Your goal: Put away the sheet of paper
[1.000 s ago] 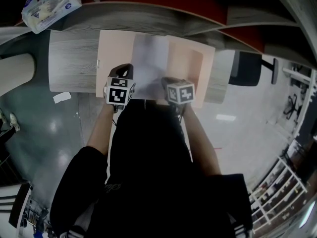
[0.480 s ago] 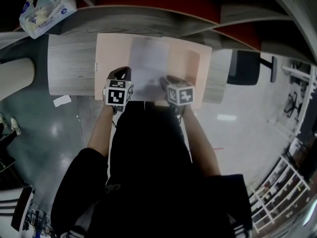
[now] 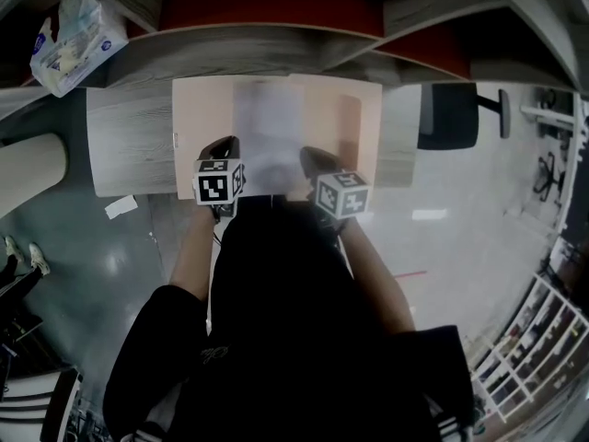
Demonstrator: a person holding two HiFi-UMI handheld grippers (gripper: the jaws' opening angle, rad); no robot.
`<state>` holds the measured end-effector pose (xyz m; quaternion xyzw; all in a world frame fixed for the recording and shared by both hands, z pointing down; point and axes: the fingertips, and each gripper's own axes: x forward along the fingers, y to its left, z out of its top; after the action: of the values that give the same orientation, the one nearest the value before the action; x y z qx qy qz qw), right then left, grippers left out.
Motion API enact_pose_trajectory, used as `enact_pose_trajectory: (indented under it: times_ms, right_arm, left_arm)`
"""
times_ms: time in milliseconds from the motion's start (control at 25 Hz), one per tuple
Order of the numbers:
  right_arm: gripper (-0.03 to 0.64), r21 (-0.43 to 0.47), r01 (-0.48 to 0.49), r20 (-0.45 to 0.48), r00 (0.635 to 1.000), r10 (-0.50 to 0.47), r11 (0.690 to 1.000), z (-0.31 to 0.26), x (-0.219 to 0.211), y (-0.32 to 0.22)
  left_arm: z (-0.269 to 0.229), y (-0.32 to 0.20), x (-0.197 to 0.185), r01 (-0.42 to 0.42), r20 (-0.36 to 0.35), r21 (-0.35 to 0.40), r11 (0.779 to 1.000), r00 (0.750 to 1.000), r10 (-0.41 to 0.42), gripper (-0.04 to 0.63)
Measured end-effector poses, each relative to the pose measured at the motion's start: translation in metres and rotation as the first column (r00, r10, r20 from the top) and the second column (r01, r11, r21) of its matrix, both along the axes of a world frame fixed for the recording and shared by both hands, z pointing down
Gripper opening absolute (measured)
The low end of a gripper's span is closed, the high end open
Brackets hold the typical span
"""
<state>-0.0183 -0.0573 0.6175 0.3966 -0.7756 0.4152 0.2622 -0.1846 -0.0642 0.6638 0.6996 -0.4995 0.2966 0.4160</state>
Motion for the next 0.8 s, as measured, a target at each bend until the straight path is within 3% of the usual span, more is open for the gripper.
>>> enact_pose_trajectory:
  times_ms: [240, 800]
  right_arm:
    - [0.025, 0.086, 0.029, -0.069, 0.997, -0.024, 0.996, -0.010, 0.007, 0.013]
    - [0.025, 0.110, -0.023, -0.064, 0.997, 0.031, 0.994, -0.017, 0.014, 0.024]
  left_arm:
    - [0.005, 0.007, -0.003, -0.009, 0.057, -0.002, 1.000, 0.998, 0.009, 0.046]
    - [0.010, 0.008, 0.003, -0.029, 0.045, -0.026, 0.999, 0.999, 0.030, 0.046]
